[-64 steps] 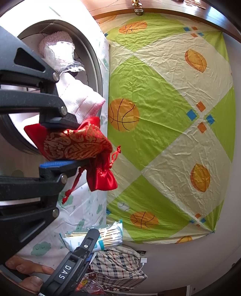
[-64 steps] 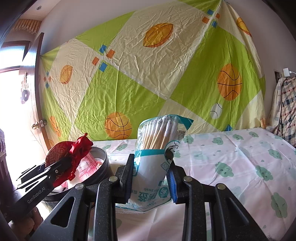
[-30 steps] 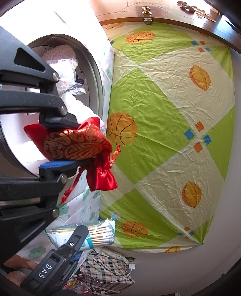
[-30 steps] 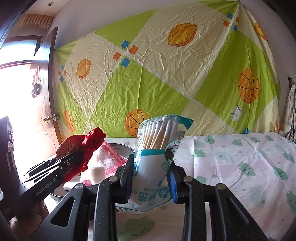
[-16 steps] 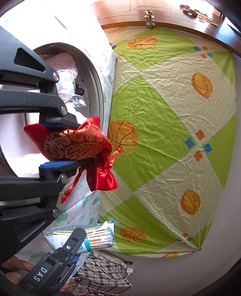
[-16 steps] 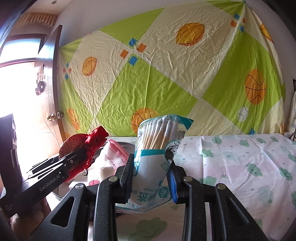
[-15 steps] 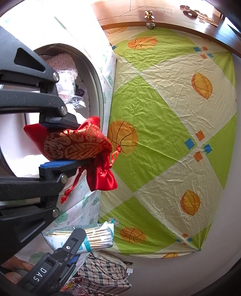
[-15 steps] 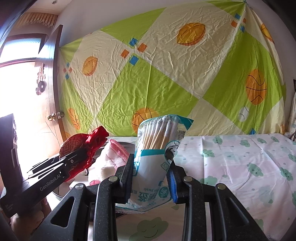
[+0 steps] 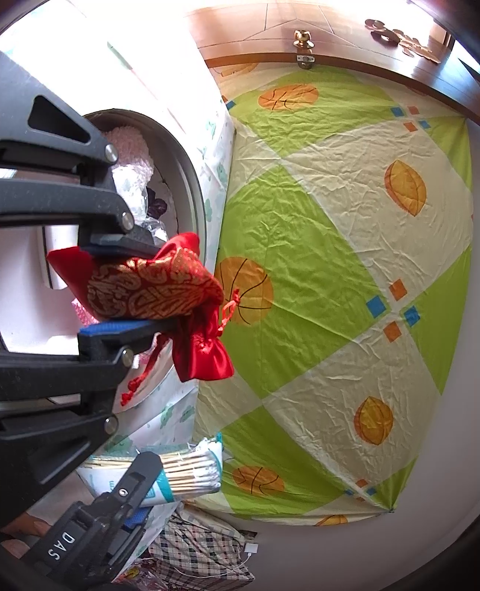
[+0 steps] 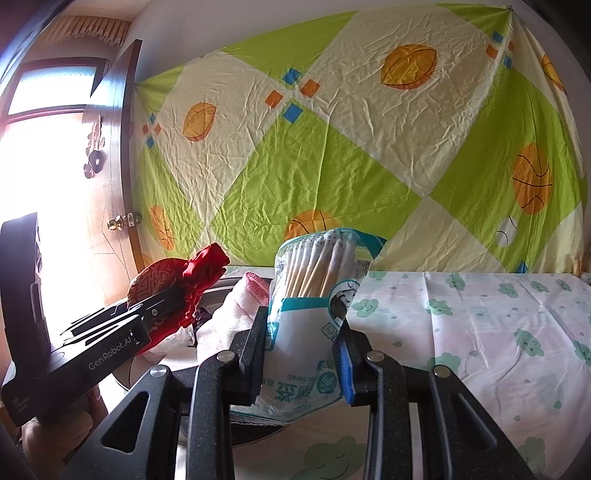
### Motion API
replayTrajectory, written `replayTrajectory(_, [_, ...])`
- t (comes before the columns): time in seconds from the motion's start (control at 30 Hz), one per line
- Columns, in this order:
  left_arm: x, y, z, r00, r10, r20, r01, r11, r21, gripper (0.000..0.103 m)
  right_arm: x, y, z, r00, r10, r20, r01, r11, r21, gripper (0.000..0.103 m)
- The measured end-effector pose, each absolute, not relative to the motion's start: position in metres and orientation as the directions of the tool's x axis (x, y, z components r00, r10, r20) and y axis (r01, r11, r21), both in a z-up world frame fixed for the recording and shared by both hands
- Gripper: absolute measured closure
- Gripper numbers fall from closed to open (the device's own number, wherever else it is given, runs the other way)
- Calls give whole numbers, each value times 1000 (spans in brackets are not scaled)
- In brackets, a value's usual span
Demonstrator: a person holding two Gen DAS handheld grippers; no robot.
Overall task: Organize soft objects
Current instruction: 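Carry the red pouch with the left tool while the right tool carries the swab packet over the tin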
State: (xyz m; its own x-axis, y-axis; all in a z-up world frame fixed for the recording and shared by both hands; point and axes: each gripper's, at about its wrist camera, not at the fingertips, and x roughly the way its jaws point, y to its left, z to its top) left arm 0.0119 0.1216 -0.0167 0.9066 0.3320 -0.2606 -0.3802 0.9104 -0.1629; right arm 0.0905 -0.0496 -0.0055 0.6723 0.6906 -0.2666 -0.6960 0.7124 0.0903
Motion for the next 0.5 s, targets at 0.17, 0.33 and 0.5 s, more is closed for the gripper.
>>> replayTrajectory(0.17, [12,123,-17,906,332,-264,-381,910,-164,77,88,-42,-6,659,703,-268,-710,699,86,68])
replayTrajectory(0.33, [10,126,-16,903,339,-264,-388,907,-162,77,85,-35,-6,649,712,-270,-721,688,83,68])
replayTrajectory(0.5, [8,130,-16,899,346,-267,-396,903,-164,77,83,-30,-7,642,717,-272,-729,681,75,68])
